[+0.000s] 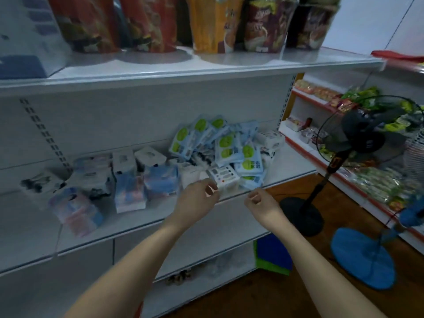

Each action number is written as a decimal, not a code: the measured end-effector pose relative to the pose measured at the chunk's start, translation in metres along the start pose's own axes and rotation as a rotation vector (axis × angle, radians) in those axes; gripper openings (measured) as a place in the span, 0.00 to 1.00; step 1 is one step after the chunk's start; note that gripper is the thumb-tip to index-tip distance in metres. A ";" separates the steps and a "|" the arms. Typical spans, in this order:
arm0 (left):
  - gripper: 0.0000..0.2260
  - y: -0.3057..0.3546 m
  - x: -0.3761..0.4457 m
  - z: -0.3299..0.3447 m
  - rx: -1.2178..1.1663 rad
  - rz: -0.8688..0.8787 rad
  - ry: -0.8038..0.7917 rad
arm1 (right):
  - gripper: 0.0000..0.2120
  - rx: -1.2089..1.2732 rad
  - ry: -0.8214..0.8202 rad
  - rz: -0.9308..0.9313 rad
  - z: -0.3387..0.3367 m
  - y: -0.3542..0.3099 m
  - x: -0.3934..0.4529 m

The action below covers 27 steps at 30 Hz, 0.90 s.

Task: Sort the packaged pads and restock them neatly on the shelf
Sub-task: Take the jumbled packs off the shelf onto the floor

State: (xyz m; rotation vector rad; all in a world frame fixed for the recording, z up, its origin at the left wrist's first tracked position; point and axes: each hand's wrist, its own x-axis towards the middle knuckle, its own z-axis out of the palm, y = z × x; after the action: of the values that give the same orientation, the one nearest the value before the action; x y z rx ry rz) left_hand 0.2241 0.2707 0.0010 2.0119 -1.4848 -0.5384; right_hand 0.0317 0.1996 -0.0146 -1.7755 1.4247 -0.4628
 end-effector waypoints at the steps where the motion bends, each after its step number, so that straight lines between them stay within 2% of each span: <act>1: 0.08 0.001 0.016 -0.002 -0.022 -0.005 0.016 | 0.08 0.035 0.015 0.008 -0.007 -0.004 0.015; 6: 0.10 0.018 0.082 -0.004 -0.107 -0.042 0.074 | 0.15 0.179 0.112 -0.019 -0.035 -0.011 0.077; 9: 0.19 0.031 0.119 0.003 -0.084 -0.039 0.109 | 0.18 0.156 0.140 -0.042 -0.050 -0.016 0.112; 12: 0.27 0.039 0.151 0.019 -0.109 -0.109 0.141 | 0.26 0.129 0.098 -0.037 -0.059 -0.010 0.146; 17: 0.39 0.057 0.180 0.045 -0.105 -0.224 0.189 | 0.33 0.096 -0.033 -0.066 -0.053 -0.007 0.177; 20: 0.41 0.067 0.188 0.057 -0.106 -0.305 0.204 | 0.33 0.094 -0.057 -0.097 -0.052 -0.001 0.190; 24: 0.36 0.078 0.186 0.069 -0.121 -0.316 0.333 | 0.29 0.170 -0.079 -0.187 -0.055 0.009 0.195; 27: 0.42 0.087 0.175 0.065 -0.132 -0.297 0.441 | 0.26 0.279 -0.116 -0.236 -0.066 0.011 0.198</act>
State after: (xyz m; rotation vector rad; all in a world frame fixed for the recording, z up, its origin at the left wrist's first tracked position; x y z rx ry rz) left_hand 0.1739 0.0714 0.0120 2.0872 -0.8756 -0.2725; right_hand 0.0378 -0.0091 -0.0206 -1.7169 1.0206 -0.6384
